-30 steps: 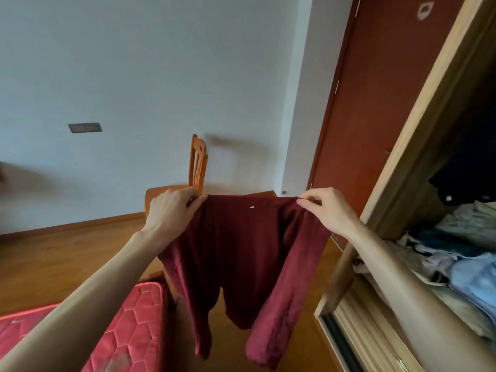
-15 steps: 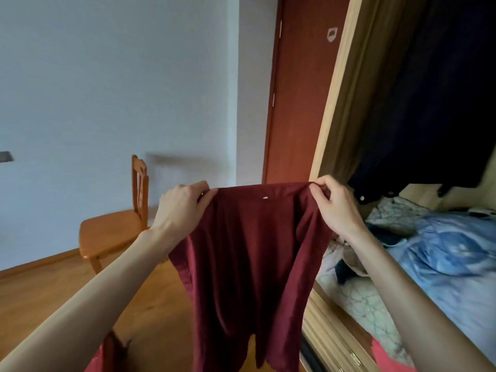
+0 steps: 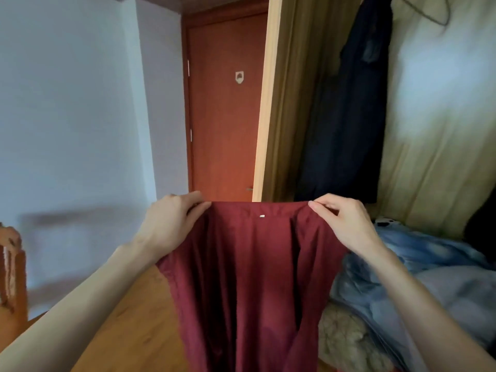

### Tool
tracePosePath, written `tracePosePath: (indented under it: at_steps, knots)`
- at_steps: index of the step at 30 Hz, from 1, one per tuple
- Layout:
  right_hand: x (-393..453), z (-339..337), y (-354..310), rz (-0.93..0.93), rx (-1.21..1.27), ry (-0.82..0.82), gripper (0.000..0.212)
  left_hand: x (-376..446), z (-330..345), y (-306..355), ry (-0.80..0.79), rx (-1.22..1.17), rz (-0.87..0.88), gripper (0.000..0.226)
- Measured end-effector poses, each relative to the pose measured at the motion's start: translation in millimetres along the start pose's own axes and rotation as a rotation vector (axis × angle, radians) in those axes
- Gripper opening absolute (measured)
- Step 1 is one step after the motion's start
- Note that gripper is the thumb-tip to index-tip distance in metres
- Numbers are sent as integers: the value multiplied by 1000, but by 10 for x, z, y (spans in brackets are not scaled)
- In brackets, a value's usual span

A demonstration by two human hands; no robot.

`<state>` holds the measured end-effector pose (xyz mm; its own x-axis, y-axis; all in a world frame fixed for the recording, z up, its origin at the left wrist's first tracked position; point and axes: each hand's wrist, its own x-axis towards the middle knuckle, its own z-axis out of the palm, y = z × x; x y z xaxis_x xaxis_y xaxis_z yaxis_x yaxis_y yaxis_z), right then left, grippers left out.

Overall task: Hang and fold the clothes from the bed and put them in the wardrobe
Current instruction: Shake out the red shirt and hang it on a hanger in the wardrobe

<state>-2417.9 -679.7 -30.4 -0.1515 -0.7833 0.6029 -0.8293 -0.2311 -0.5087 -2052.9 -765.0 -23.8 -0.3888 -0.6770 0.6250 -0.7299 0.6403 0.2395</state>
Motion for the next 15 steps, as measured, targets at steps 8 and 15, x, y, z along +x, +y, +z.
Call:
tracePosePath:
  at_steps: [8,15]
  knots:
    - [392,-528,22,-49,-59,101,10,998,101,121,111,-149,199,43]
    - [805,-1026,159,20,25,240,16,1831,49,532,104,-157,281,30]
